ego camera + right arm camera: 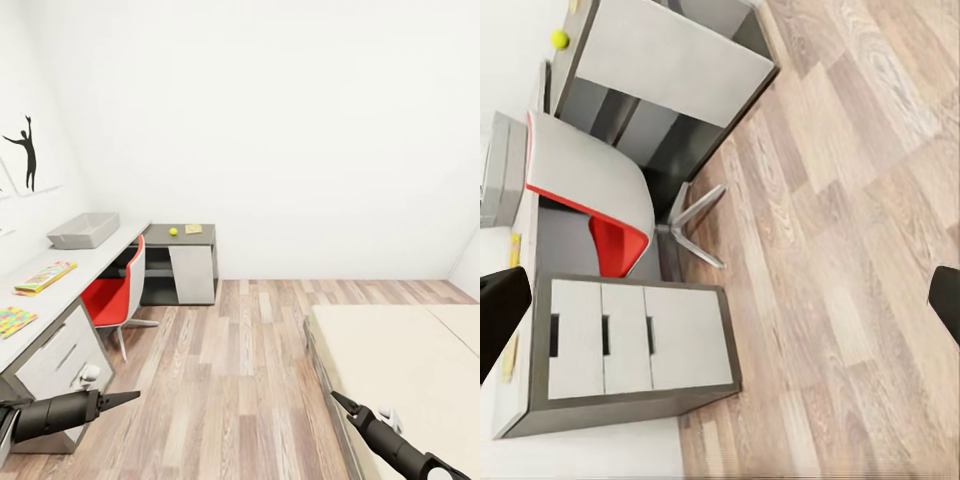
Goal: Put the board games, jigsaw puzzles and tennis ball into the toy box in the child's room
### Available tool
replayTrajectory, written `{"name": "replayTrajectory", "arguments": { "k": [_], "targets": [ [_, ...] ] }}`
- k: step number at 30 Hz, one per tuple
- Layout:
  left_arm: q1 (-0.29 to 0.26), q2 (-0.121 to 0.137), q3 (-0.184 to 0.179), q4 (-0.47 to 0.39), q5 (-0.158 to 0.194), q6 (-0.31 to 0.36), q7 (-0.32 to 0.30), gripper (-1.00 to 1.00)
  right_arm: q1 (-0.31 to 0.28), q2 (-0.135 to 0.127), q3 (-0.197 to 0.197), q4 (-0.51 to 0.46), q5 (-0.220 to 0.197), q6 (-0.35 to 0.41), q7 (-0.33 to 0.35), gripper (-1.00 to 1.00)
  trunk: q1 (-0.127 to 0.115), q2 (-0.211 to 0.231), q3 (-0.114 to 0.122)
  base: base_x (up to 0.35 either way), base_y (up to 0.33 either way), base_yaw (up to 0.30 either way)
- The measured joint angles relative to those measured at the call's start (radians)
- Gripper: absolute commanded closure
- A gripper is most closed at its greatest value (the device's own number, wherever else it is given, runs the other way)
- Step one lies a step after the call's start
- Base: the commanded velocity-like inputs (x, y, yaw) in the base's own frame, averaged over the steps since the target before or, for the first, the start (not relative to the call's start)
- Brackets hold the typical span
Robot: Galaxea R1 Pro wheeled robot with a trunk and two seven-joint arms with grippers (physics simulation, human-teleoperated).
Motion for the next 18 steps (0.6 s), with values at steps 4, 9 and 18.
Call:
{"name": "replayTrajectory", "arguments": {
  "k": [4,9,18],
  "targets": [
    [0.000,0.000,0.000,0.000,0.000,0.000,0.000,-1.00,0.000,0.000,-0.001,0.000,-0.001,0.000,0.000,-1.00,0.000,0.000,0.000,-0.048,0.000,0.085],
    [0.000,0.000,0.000,0.000,0.000,0.000,0.000,-1.00,0.000,0.001,0.000,0.000,-0.001,0.000,0.001,-1.00,0.000,0.000,0.000,-0.015,0.000,0.026],
    [0.000,-0.011,-0.002,0.000,-0.003,0.000,0.009,-1.00,0.000,0.009,0.001,-0.002,-0.001,-0.002,0.000,-1.00,0.000,0.000,0.000,-0.029,0.000,0.004]
  ]
}}
